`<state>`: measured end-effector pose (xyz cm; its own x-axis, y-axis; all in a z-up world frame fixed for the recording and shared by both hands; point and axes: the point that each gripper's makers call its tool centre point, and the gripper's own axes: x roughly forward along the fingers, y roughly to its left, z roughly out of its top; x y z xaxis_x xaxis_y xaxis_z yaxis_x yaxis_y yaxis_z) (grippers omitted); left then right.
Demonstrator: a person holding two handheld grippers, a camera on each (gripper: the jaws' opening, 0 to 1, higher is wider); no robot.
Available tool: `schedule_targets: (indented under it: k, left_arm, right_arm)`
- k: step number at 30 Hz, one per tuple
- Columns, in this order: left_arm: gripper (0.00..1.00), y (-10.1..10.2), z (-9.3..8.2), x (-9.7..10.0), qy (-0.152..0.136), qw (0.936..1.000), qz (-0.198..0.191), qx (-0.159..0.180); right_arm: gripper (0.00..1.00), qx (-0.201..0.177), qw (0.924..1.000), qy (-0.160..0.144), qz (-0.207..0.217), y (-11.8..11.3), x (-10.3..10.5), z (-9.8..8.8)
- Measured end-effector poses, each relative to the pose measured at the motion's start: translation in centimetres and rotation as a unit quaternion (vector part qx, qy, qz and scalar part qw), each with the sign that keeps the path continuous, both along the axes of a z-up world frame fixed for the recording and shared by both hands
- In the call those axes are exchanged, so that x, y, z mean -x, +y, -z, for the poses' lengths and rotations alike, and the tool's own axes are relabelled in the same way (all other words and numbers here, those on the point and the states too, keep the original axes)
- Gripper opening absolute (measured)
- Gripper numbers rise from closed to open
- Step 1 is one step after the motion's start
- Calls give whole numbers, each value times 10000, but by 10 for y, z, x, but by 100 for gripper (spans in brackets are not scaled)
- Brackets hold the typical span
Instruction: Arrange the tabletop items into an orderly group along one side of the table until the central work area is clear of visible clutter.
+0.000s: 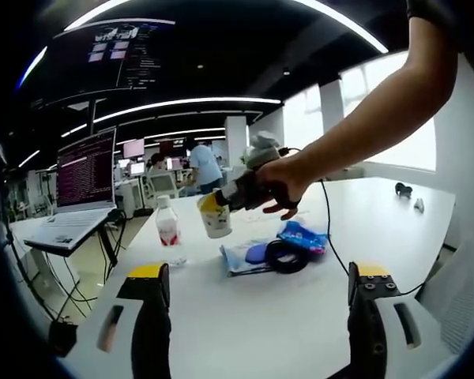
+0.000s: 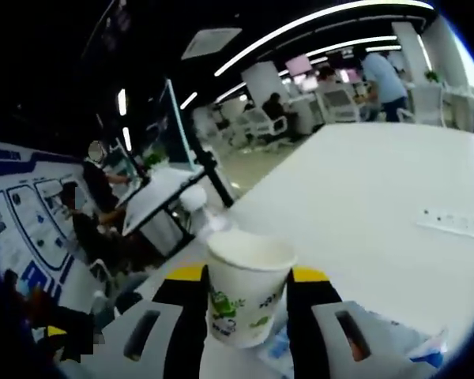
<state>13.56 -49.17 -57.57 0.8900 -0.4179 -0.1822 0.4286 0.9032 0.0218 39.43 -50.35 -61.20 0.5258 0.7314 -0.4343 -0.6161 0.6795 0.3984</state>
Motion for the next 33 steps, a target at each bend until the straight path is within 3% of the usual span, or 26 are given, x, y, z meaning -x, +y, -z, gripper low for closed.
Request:
schedule_targets:
  k: [16, 27, 33]
  left_arm:
    - [93, 5, -4, -1, -98, 9998, -104, 107]
    - [92, 7, -5, 0, -112, 9995, -105, 260]
    - [92, 8, -6, 0, -124, 9993, -136, 318]
  right_arm:
    - [35, 368, 9986, -171, -327, 29, 2, 17]
    - [35, 513, 9984, -177, -175, 35, -12, 29]
    - [35, 849, 9962, -139, -137, 34, -15, 42]
